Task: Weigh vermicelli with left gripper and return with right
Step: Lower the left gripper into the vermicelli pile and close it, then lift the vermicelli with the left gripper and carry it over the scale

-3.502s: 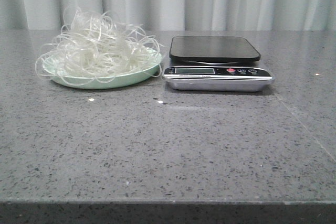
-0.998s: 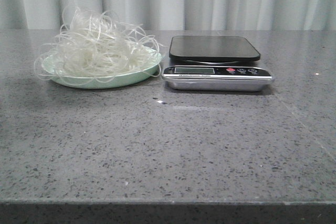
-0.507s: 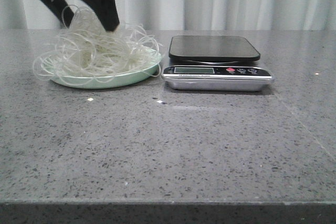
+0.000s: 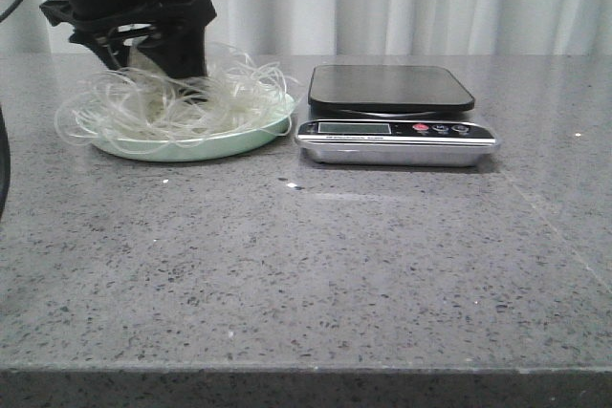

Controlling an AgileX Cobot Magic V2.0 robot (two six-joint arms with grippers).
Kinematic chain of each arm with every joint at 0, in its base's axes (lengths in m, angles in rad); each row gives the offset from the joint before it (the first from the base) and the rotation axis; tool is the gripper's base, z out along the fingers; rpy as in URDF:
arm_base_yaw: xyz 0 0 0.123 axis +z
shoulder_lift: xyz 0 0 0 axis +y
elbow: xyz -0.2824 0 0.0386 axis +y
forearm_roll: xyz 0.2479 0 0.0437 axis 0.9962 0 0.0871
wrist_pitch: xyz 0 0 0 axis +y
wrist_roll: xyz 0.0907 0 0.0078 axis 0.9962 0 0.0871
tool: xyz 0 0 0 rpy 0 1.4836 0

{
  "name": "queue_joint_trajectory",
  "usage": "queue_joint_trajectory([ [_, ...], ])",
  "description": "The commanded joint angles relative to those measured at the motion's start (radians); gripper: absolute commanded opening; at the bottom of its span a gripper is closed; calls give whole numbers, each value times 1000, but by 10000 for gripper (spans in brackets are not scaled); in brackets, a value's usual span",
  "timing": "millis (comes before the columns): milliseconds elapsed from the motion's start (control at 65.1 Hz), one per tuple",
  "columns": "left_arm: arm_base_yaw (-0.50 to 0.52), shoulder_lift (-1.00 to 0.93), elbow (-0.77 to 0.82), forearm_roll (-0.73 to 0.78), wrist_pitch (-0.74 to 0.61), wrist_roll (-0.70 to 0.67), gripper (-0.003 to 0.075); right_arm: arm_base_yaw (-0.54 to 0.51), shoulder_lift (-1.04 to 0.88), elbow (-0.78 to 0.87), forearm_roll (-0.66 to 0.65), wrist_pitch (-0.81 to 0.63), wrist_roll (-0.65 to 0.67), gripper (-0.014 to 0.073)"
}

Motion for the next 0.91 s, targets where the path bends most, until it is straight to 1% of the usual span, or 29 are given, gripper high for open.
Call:
queue_joint_trajectory([
  [0, -7, -24, -22, -24, 25, 2, 127, -5, -16, -7, 0, -86, -7, 157],
  [15, -7, -24, -29, -26, 25, 2, 151, -5, -16, -7, 0, -86, -7, 157],
  [61, -7, -24, -45, -29, 25, 2, 165, -5, -16, -7, 0, -86, -7, 157],
  [169, -7, -28, -121, -68, 25, 2, 123, -5, -16, -7, 0, -86, -7, 157],
  [261, -20, -30, -217, -116, 30, 2, 127, -5, -16, -7, 0, -86, -7, 157],
  [369, -58, -30, -326, -152, 39, 2, 127, -5, -16, -7, 0, -86, -7, 157],
  [522, -126, -20, -433, -153, 13, 2, 127, -5, -16, -7, 0, -86, -7, 157],
  [737, -210, 50, -502, -151, -82, 0, 127, -5, -16, -7, 0, -86, -7, 157],
  [891, -231, 125, -527, -151, -86, -4, 129, -5, -16, -7, 0, -86, -7, 157],
])
